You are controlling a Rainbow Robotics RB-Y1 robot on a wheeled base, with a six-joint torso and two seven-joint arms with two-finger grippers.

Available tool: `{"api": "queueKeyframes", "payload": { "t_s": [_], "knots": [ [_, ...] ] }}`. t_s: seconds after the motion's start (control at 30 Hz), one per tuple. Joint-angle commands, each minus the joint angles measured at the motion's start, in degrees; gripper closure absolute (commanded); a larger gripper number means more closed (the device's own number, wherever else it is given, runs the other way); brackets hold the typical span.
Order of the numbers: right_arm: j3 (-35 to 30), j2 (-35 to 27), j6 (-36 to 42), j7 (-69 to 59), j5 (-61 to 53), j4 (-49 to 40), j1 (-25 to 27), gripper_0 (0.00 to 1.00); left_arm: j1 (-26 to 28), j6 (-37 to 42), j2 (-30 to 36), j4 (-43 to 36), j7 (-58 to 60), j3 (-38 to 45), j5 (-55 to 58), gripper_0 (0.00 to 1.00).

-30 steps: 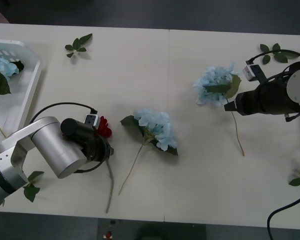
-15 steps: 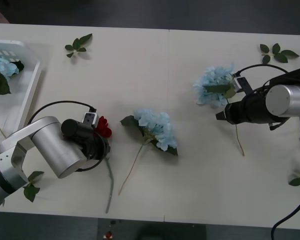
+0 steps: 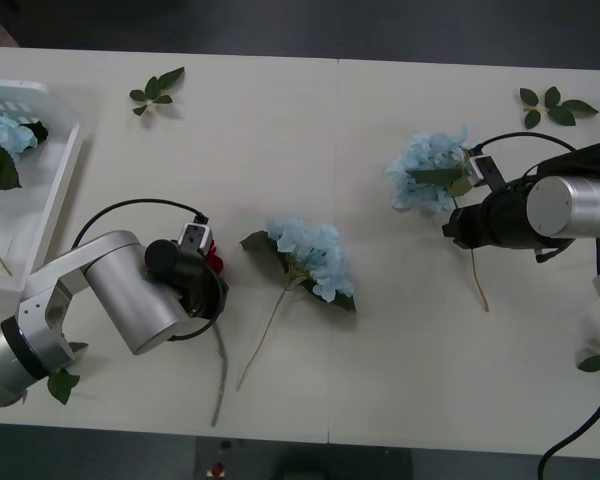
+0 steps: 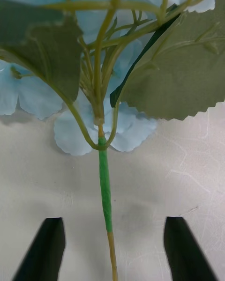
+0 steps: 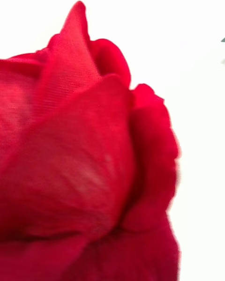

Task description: Put the red flowers into the right box and the blue flowers into the left box

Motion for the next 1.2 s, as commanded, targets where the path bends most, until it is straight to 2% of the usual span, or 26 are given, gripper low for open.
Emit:
{"api": "queueKeyframes", "payload": {
  "t_s": [0.03,0.43,0.63,0.83,0.87,0.9,0.93,1.0,1.03,1.1,1.2],
  "knots": [
    [0.37,0.85,-0.24,1.96,0.41,-0.97,-1.04,1.0,-1.2,-0.39,0.06,0.21,0.95,0.68,0.56,1.0],
    [-0.43,0.67,-0.24,0.91,-1.7,-0.97,-1.66,1.0,-1.47,-0.39,1.47,-0.49,1.3,0.68,0.3,1.0],
    [-1.92,0.06,2.3,0.73,-4.42,-1.24,-3.42,1.0,-2.08,-0.48,6.04,-8.05,1.39,4.64,2.58,1.0],
    [-3.06,-0.03,3.89,1.17,-4.51,-2.03,-4.21,0.98,-2.35,-5.22,12.46,-17.72,1.65,12.55,13.04,1.0],
    [-3.06,-0.21,3.89,1.26,-4.51,-2.38,-4.12,0.89,-2.7,-6.81,13.69,-19.04,1.83,13.34,14.71,1.0],
    [-3.06,-0.3,3.89,1.35,-4.51,-2.64,-4.12,0.75,-3.14,-7.86,14.3,-19.92,2.09,13.52,15.68,1.0],
    [-3.06,-0.47,3.89,1.44,-4.51,-3.08,-4.12,0.48,-4.02,-9.0,15.09,-20.79,2.53,13.6,16.56,1.0],
    [-3.06,-0.56,3.89,1.52,-4.77,-3.7,-4.12,0.16,-5.69,-10.94,15.8,-22.11,4.55,13.6,17.44,1.0],
    [-3.06,-0.73,3.89,1.61,-5.12,-3.96,-4.12,0.1,-6.57,-11.64,15.71,-22.82,6.4,13.69,17.35,1.0],
    [-3.06,-1.0,3.89,1.79,-6.09,-4.4,-4.12,0.07,-7.71,-12.87,15.01,-23.87,8.77,13.96,16.38,1.0],
    [-3.15,-1.88,4.59,2.23,-8.55,-5.37,-4.12,0.06,-9.29,-13.66,12.28,-25.19,11.32,15.27,14.19,1.0]
  ]
}}
